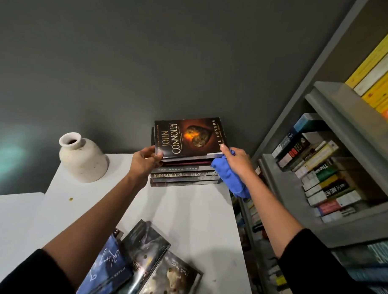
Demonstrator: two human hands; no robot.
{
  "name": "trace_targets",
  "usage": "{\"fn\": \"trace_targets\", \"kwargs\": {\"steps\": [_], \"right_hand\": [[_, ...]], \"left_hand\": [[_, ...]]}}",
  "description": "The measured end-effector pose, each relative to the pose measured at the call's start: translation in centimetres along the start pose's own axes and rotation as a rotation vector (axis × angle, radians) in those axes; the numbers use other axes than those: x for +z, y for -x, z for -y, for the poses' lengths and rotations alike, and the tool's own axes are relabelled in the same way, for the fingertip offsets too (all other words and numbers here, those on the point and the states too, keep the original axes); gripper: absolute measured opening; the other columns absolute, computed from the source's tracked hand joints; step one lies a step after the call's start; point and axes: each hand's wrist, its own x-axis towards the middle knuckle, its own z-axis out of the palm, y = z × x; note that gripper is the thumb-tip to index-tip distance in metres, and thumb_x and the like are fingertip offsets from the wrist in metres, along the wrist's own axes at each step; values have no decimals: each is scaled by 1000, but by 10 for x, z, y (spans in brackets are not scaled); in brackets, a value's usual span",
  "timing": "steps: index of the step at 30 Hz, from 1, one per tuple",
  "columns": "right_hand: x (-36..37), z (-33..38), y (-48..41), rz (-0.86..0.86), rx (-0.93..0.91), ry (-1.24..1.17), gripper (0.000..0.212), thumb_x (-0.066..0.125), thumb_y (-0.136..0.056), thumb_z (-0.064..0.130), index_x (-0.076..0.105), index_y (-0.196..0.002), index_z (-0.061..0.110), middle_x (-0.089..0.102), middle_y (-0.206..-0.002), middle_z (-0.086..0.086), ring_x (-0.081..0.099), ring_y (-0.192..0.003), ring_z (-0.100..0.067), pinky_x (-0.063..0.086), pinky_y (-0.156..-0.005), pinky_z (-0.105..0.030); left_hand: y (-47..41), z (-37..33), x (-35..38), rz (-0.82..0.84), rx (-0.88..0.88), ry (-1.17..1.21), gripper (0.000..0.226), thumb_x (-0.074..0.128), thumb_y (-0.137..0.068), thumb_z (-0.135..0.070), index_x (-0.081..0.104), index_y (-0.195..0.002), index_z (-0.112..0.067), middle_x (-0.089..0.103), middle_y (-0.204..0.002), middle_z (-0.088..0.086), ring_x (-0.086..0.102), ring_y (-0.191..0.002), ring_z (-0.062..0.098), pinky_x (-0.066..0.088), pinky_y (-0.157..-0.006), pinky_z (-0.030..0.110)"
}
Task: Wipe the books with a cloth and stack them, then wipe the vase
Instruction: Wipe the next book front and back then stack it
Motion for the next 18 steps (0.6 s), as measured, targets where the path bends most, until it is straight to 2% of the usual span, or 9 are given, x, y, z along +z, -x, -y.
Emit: {"fn": "trace_targets", "kwargs": {"steps": [2, 3, 5, 6, 7, 10, 12, 15, 18], "right_hand": [[7, -8, -1, -18, -2, 30, 47, 46, -95, 51, 52, -70, 12, 57, -72, -6, 56, -76, -26, 39, -63, -32], [9, -12, -1, -23, -17, 46, 45, 46, -95, 52, 57, -77, 12, 60, -76, -6, 58, -81, -27, 41, -66, -33], [8, -15, 0, -15, -46, 73, 41, 48, -93, 55, 65, -110, 22, 68, -106, -4, 59, -105, -26, 46, -81, -33], [4, -15, 2, -1, -55, 87, 50, 51, -90, 58, 59, -126, 25, 64, -121, -2, 55, -116, -25, 46, -91, -35], [1, -15, 3, 24, -56, 107, 58, 55, -86, 60, 53, -133, 25, 60, -129, -2, 51, -122, -26, 44, -97, -37], [-3, -19, 9, 57, -80, 309, 55, 65, -80, 58, 59, -121, 23, 64, -119, -7, 57, -114, -30, 46, -91, -39], [-2, -21, 14, -7, -118, 516, 55, 64, -82, 57, 55, -126, 26, 64, -118, -8, 58, -110, -31, 45, -86, -38], [-3, -24, 16, -90, -185, 700, 43, 59, -90, 45, 52, -129, 30, 66, -113, -9, 60, -104, -32, 46, -81, -37], [-10, -26, 13, -106, -203, 770, 37, 57, -92, 38, 54, -129, 32, 66, -110, -10, 62, -102, -33, 47, -78, -36]], "left_hand": [[0, 6, 0, -5, 21, -87, 34, 61, -93, -8, 58, -124, 7, 52, -84, 11, 55, -76, 20, 53, -81, 34], [1, 6, 1, -13, 27, -129, 35, 61, -94, -11, 59, -125, 4, 54, -86, 11, 57, -79, 21, 54, -87, 40], [5, 5, 4, -60, 47, -246, 35, 62, -94, -18, 62, -125, -3, 64, -96, 11, 64, -87, 25, 53, -93, 46], [7, 4, 5, -95, 93, -338, 37, 63, -93, -21, 62, -126, -5, 66, -103, 12, 66, -92, 28, 53, -93, 47], [8, 5, 5, -124, 151, -438, 41, 65, -92, -23, 61, -129, -7, 64, -110, 14, 66, -97, 29, 53, -94, 47], [14, 9, 2, -85, 301, -640, 68, 75, -83, -24, 46, -144, -14, 55, -117, 13, 52, -109, 25, 45, -100, 40], [16, 12, 1, -43, 399, -770, 79, 80, -78, -18, 41, -147, -18, 57, -111, 11, 45, -107, 25, 41, -93, 35], [15, 16, 2, -80, 531, -963, 67, 74, -83, -14, 46, -144, -16, 59, -103, 15, 44, -101, 32, 43, -75, 40], [13, 12, 0, -82, 570, -1072, 59, 71, -86, -17, 50, -141, -13, 61, -99, 18, 46, -95, 35, 34, -65, 35]]}}
